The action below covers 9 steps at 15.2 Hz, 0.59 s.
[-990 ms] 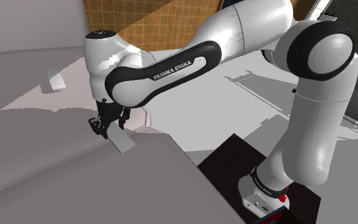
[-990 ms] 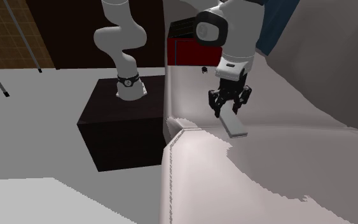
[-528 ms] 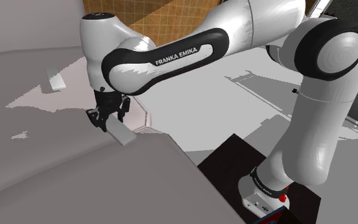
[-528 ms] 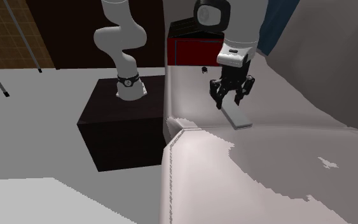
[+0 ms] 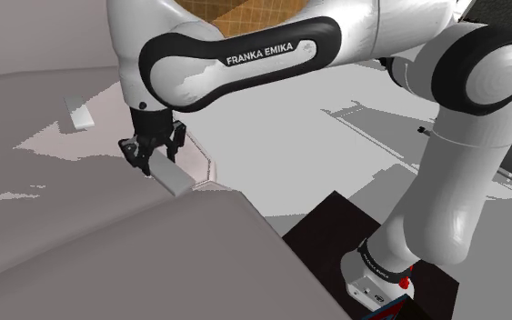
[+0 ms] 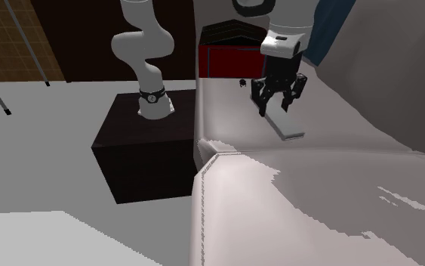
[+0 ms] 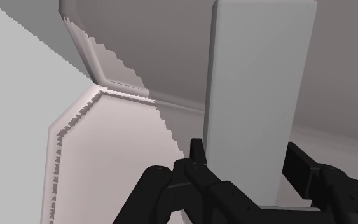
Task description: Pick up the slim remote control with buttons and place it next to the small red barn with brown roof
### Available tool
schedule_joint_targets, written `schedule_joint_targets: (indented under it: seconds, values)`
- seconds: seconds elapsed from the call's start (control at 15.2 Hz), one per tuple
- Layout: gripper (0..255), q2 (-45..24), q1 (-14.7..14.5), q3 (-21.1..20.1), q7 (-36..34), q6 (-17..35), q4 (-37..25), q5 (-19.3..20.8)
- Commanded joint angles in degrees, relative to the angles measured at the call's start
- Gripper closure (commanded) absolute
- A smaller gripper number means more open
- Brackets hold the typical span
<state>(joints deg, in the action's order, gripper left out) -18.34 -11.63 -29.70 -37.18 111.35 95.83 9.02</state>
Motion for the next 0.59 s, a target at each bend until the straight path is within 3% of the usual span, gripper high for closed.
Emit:
schedule_joint_targets:
  seconds: [0.0,0.53]
  values:
    - [255,0.25,-0.03,-0.09,0.1,-1.3,-1.09,-0.18]
    - [255,1.17,-0.18,-0.41,0.55,-7.09,-6.1,-0.83]
